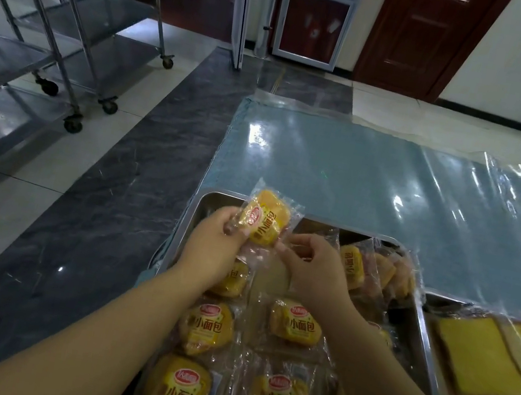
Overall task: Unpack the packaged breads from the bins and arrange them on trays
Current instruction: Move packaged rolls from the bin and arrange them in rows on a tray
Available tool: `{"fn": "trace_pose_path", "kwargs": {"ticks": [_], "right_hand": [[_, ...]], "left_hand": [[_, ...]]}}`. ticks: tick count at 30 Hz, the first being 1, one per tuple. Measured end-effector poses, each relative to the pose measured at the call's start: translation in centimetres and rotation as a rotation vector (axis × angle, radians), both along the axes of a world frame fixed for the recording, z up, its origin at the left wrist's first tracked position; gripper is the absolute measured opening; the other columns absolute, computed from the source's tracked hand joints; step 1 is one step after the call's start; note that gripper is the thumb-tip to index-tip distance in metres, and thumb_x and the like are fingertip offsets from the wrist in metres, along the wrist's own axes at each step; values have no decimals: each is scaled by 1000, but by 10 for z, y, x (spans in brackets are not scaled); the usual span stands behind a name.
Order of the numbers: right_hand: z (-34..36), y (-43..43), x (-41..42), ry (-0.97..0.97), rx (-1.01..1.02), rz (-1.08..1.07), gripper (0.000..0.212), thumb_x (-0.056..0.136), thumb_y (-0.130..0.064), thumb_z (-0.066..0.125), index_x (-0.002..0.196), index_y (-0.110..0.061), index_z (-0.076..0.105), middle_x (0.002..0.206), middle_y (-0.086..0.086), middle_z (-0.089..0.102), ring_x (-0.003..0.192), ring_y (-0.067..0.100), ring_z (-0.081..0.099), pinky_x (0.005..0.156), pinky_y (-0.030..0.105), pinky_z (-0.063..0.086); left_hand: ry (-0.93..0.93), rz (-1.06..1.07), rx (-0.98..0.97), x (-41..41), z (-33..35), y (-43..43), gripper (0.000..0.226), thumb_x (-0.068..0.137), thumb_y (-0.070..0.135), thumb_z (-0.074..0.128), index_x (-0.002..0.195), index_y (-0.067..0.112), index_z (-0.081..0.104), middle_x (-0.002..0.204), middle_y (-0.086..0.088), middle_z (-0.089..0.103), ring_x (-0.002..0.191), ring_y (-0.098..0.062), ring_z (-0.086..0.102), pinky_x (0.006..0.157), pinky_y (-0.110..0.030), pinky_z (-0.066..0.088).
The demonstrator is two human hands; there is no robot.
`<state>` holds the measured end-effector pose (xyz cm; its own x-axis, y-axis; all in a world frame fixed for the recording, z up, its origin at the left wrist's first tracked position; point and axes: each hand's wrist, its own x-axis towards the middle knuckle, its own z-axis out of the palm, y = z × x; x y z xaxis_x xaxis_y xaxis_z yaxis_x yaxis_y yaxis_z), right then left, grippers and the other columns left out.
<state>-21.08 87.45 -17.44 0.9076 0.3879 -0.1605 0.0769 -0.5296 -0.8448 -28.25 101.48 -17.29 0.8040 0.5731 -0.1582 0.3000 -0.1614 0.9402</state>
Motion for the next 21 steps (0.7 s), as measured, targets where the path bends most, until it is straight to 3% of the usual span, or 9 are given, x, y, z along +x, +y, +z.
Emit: {"fn": "trace_pose_path", "kwargs": {"ticks": [3, 6, 10, 13, 15, 18, 21], "right_hand": [[-7, -14, 6, -28, -62, -13, 21, 85, -36, 65, 102, -32, 53, 88, -12, 60, 77, 2, 59, 56, 14, 44], [-13, -24, 12, -83, -116, -31, 19, 86, -34, 64, 102, -31, 54, 86, -13, 59, 72, 2, 58, 52, 12, 40], [-11, -30, 16, -301, -331, -51, 25, 87, -35, 61, 109, -24, 55, 93, -11, 57, 80, 6, 54, 66, 25, 49], [-9, -32, 17, -408, -500, -77, 34, 87, -30, 60, 118, -19, 52, 115, -1, 53, 101, 14, 48, 83, 33, 47], [-9, -34, 17, -402, -574, -80, 40, 87, -29, 59, 124, -15, 49, 125, 4, 49, 112, 20, 47, 90, 37, 47], [-13, -37, 15, -362, -722, -35, 57, 87, -37, 58, 134, -11, 38, 140, 10, 40, 129, 27, 38, 101, 40, 40], [-16, -39, 13, -341, -783, -14, 61, 86, -42, 59, 134, -12, 37, 137, 11, 43, 126, 29, 42, 99, 43, 43]], "left_hand": [[14, -88, 175, 7, 2, 26, 31, 93, 15, 52, 120, 30, 56, 104, 13, 62, 89, -2, 57, 67, -17, 41], [95, -291, 351, 13, 0, 51, 43, 93, 11, 52, 129, 33, 51, 121, 10, 57, 103, -4, 51, 75, -11, 36], [192, -367, 563, 24, -3, 68, 46, 91, 13, 54, 132, 34, 49, 130, 0, 54, 116, -19, 50, 92, -28, 39], [334, -277, 981, 32, -7, 63, 49, 90, 24, 54, 136, 35, 41, 132, -3, 43, 120, -27, 33, 98, -40, 34], [275, -292, 1142, 32, -15, 51, 42, 91, 32, 50, 132, 33, 45, 129, -1, 45, 118, -26, 32, 96, -40, 32], [268, -416, 1111, 26, -32, 29, 39, 93, 35, 45, 131, 28, 46, 131, -2, 46, 120, -25, 38, 97, -39, 36], [367, -494, 1012, 21, -44, 26, 40, 97, 32, 37, 137, 26, 41, 143, -5, 36, 129, -27, 34, 103, -41, 35]]}}
